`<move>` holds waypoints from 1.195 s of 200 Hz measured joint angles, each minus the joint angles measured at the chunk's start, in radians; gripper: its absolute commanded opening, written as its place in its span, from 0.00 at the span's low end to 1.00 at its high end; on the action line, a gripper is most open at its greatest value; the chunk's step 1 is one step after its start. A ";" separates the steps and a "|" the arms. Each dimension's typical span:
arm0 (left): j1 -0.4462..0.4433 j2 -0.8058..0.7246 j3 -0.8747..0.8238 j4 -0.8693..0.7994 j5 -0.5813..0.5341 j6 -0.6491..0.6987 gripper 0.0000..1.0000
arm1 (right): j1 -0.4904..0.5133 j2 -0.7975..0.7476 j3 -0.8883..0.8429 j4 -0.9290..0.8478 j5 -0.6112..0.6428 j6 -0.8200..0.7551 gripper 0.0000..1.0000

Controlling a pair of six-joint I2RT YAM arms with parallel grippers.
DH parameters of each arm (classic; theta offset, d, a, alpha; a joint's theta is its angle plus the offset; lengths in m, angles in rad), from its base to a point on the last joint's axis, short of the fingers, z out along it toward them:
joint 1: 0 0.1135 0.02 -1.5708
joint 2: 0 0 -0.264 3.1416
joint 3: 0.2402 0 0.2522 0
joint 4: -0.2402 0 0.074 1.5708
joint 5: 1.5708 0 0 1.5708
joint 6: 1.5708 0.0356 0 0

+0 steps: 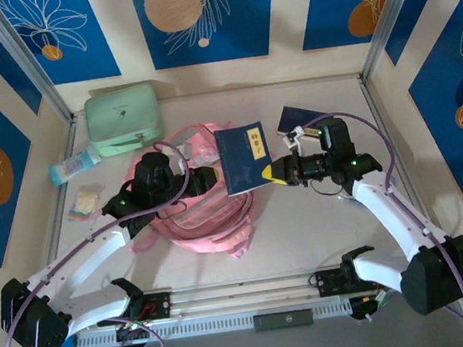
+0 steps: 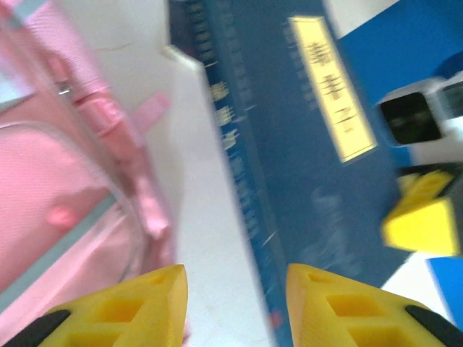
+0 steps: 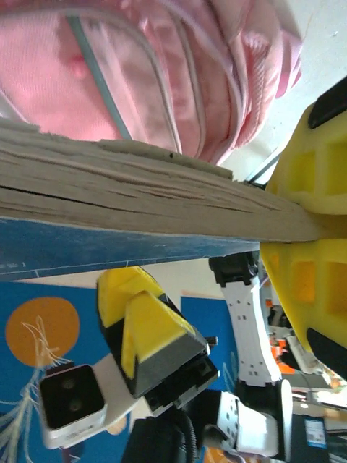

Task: Pack the student bag
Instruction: Pass the book, then open the student bag at the center of the table.

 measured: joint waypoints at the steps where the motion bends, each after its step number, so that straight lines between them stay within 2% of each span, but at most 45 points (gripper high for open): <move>1: 0.000 0.000 0.002 -0.005 -0.002 0.003 0.43 | -0.003 -0.002 0.002 -0.007 0.003 -0.003 0.00; 30: -0.041 0.039 0.051 -0.206 -0.099 0.171 0.50 | -0.060 -0.013 0.041 -0.155 0.058 -0.065 0.00; 81: -0.134 0.216 0.071 -0.354 -0.272 0.375 0.59 | -0.151 -0.028 0.045 -0.300 0.130 -0.118 0.00; 126: -0.200 0.364 0.131 -0.353 -0.412 0.514 0.65 | -0.214 -0.037 0.015 -0.311 0.132 -0.122 0.00; 178: -0.230 0.473 0.138 -0.282 -0.486 0.598 0.70 | -0.246 -0.037 -0.007 -0.303 0.118 -0.118 0.00; 200: -0.230 0.511 0.143 -0.264 -0.513 0.613 0.68 | -0.256 -0.037 -0.008 -0.299 0.107 -0.117 0.00; 209: -0.230 0.524 0.148 -0.258 -0.526 0.618 0.65 | -0.259 -0.037 -0.008 -0.298 0.102 -0.117 0.00; 239: -0.237 0.539 0.152 -0.237 -0.555 0.632 0.37 | -0.265 -0.037 -0.012 -0.292 0.098 -0.117 0.00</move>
